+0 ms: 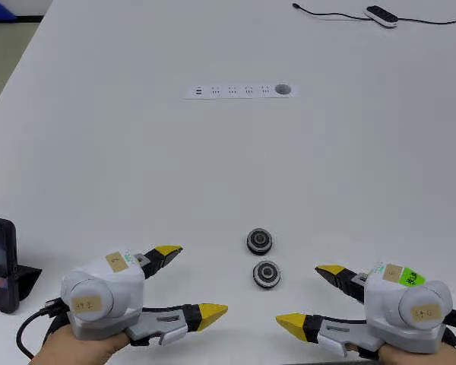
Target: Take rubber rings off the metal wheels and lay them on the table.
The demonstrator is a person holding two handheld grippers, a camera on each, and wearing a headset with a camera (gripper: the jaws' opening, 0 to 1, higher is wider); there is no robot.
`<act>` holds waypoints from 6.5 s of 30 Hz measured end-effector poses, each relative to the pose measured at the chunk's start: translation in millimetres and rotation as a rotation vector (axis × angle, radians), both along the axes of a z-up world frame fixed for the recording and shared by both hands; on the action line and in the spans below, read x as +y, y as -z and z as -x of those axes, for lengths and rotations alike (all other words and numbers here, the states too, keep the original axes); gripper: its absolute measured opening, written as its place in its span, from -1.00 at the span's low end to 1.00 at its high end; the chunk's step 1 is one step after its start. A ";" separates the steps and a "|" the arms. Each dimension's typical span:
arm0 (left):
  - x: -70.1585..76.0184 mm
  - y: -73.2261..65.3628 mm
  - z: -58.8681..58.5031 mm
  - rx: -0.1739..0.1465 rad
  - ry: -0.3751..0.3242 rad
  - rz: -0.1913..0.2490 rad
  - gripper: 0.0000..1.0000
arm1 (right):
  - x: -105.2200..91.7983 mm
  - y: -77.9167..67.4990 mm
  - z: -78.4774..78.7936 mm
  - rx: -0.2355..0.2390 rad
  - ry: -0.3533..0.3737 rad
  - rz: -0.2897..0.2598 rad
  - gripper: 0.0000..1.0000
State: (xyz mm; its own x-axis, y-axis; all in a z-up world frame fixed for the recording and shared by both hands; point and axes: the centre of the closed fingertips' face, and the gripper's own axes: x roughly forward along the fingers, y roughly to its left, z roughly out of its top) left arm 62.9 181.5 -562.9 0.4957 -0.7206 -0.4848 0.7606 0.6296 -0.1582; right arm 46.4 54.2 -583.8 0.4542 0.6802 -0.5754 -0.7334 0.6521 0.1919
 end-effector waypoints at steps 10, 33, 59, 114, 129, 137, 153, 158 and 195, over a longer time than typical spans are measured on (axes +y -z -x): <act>-9.9 -1.3 -4.8 -0.004 0.036 -0.007 0.29 | 6.3 0.8 -0.2 0.023 0.012 -0.025 0.19; -35.3 7.0 -11.8 -0.001 0.121 -0.048 -0.11 | 11.3 3.9 -4.5 0.070 0.054 -0.080 -0.14; -73.1 15.1 -16.2 -0.036 0.286 -0.135 -0.57 | 12.0 9.0 -11.0 0.118 0.108 -0.153 -0.35; -99.3 40.5 -15.7 -0.052 0.461 -0.258 -0.73 | 12.0 10.1 -25.4 0.214 0.238 -0.323 -0.46; -100.1 40.6 -16.1 -0.056 0.462 -0.253 -0.75 | 12.5 16.1 -30.7 0.288 0.289 -0.365 -0.52; -100.9 41.1 -16.2 -0.060 0.466 -0.256 -0.75 | 7.6 19.8 -33.6 0.361 0.345 -0.397 -0.60; -100.9 41.5 -17.5 -0.067 0.469 -0.258 -0.76 | 13.0 30.6 -29.4 0.492 0.398 -0.437 -0.65; -101.0 41.3 -18.0 -0.066 0.470 -0.256 -0.76 | 14.3 31.8 -30.5 0.514 0.417 -0.458 -0.65; -101.2 40.7 -16.8 -0.061 0.456 -0.250 -0.76 | 17.1 26.5 -30.8 0.532 0.394 -0.507 -0.66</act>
